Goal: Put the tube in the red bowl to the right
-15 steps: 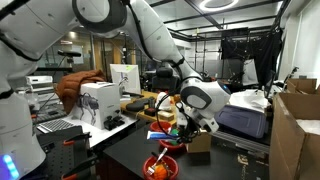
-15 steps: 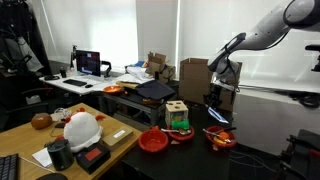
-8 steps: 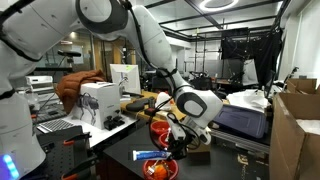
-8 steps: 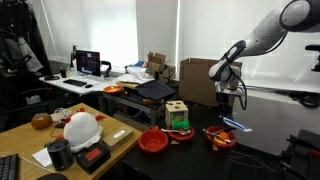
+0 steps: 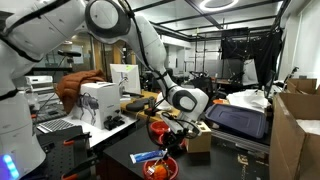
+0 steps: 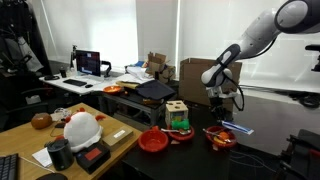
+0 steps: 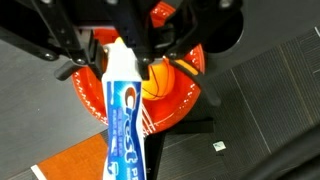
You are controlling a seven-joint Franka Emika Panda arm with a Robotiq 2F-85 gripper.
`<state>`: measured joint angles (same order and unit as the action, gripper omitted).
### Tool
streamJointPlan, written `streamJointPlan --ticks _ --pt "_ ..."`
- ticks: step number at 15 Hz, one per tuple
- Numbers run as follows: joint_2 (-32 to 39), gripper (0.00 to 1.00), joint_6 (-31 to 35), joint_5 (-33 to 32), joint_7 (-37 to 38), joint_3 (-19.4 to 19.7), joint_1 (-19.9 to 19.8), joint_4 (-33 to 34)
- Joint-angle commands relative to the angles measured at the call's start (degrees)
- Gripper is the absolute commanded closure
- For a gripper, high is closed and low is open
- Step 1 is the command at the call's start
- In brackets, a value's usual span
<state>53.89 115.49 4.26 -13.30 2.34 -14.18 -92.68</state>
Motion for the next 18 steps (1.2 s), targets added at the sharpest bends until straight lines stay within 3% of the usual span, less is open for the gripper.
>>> streamJointPlan --ticks 1,12,18 --pt "-0.3 0.9 -1.0 -3.2 -1.9 0.3 1.4 0.1" --pt "3.5 0.9 -2.4 -3.8 -12.1 -3.3 0.0 6.8" --pt "6.9 0.9 -8.0 -3.5 -19.9 -5.9 -1.5 10.4"
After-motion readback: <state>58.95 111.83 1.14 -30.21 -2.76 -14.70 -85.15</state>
